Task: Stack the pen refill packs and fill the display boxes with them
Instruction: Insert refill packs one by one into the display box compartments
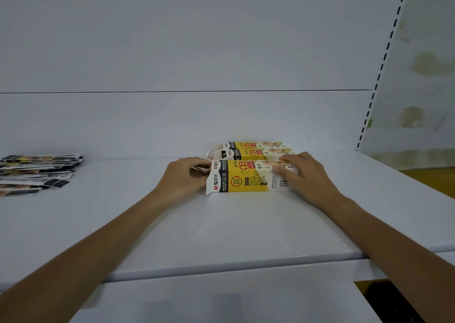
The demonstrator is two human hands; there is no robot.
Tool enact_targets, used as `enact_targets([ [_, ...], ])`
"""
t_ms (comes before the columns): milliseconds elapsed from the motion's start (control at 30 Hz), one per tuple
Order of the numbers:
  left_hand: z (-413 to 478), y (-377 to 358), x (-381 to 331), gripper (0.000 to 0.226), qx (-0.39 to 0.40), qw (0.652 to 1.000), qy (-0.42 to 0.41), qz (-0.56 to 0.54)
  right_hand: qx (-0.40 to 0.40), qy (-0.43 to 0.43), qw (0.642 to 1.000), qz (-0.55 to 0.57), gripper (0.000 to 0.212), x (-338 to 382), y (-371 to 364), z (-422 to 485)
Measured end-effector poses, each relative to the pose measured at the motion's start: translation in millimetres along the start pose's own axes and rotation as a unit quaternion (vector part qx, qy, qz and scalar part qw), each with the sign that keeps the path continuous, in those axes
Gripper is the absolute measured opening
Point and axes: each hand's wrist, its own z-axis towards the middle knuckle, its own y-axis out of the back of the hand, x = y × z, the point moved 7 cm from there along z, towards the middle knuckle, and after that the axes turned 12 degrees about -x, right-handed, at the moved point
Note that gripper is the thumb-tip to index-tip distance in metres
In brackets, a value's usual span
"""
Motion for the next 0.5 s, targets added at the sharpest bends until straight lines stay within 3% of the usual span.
enact_targets([
  [133,-5,13,18,0.032,-0.057,0.988,0.135,-0.047,-0.007,0.004,1.000,-0.010,0.049,0,1,-1],
  [333,-6,12,10,0.008,-0.091,0.988,0.113,-0.048,-0.007,0.003,1.000,-0.014,0.050,1,1,-1],
  [500,-11,9,13,0.015,-0.087,0.986,0.128,-0.065,-0.004,-0.005,1.000,-0.012,0.051,0,1,-2],
])
